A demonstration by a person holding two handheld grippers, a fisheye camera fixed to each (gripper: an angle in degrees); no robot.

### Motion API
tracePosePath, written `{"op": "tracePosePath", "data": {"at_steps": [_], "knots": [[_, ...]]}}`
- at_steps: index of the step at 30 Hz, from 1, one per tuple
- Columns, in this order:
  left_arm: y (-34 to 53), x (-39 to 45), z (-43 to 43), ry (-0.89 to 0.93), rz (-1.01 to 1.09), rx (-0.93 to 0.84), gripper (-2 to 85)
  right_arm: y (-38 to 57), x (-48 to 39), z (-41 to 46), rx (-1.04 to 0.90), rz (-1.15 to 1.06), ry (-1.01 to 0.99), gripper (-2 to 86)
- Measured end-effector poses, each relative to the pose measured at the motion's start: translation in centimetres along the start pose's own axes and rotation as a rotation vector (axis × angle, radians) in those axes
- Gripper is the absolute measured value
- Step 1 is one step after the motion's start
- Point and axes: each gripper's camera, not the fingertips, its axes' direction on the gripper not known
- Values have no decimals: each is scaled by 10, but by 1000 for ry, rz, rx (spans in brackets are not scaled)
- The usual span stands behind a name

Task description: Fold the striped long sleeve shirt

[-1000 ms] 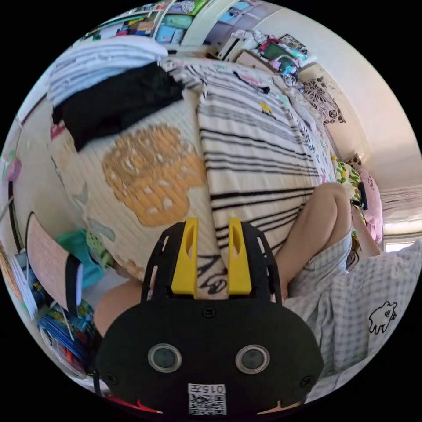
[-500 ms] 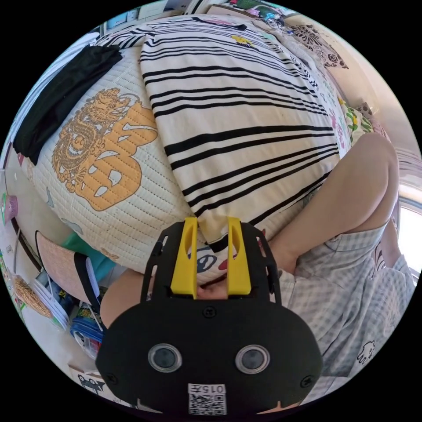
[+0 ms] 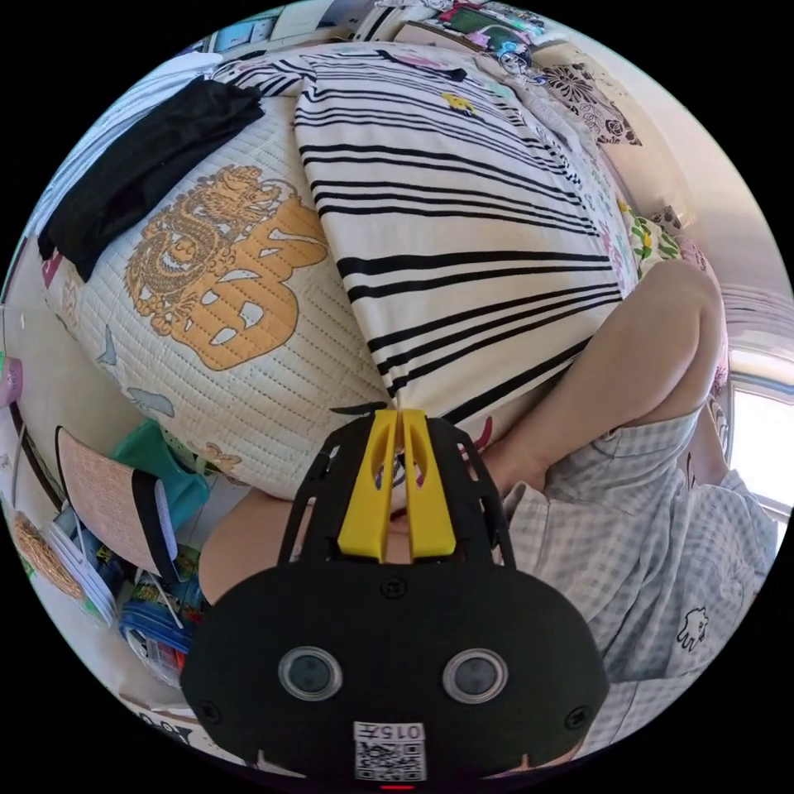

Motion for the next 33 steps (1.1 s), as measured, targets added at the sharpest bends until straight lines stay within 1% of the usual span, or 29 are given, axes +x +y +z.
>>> {"op": "tracePosePath", "data": {"at_steps": [3, 5, 8, 11, 13, 15, 17, 20, 22, 24, 25, 26, 27, 29, 31, 32, 33], "knots": [[-13, 9, 25, -61, -16, -62, -4, -1, -1, 22, -28, 10, 57, 10], [-18, 15, 33, -82, -15, -70, -3, 3, -2, 25, -16, -4, 83, 21], [-22, 24, 45, -103, 3, -62, 1, 16, -3, 30, 24, -18, 96, 43], [-27, 41, 59, -172, 25, -48, 5, 29, -5, 39, 104, 6, 107, 53], [-35, 63, 75, -285, 95, -70, 8, 40, -16, 51, 184, 29, 204, 55], [-45, 73, 87, -336, 135, -115, 10, 46, -25, 59, 220, 33, 287, 55], [-57, 75, 96, -330, 136, -159, 11, 47, -26, 64, 233, 60, 308, 54], [-69, 66, 105, -244, 73, -179, 16, 51, -13, 64, 237, 98, 238, 52], [-71, 58, 107, -174, 27, -152, 24, 55, 8, 57, 223, 146, 78, 53], [-69, 54, 103, -128, 0, -134, 36, 58, 27, 46, 207, 199, -39, 55], [-68, 52, 99, -111, -29, -129, 48, 62, 40, 35, 229, 248, -82, 56], [-67, 50, 95, -104, -42, -121, 54, 64, 45, 28, 254, 265, -94, 56], [-65, 48, 85, -102, -76, -89, 69, 68, 54, 11, 319, 299, -96, 56], [-67, 45, 61, -143, -133, -19, 85, 67, 64, -17, 425, 347, -66, 58], [-86, 54, 23, -244, -137, 104, 91, 51, 70, -51, 615, 452, -51, 81], [-95, 58, 14, -268, -129, 136, 92, 46, 71, -57, 676, 506, -54, 95], [-116, 68, -3, -297, -100, 197, 92, 33, 68, -67, 805, 576, -63, 112]]}}
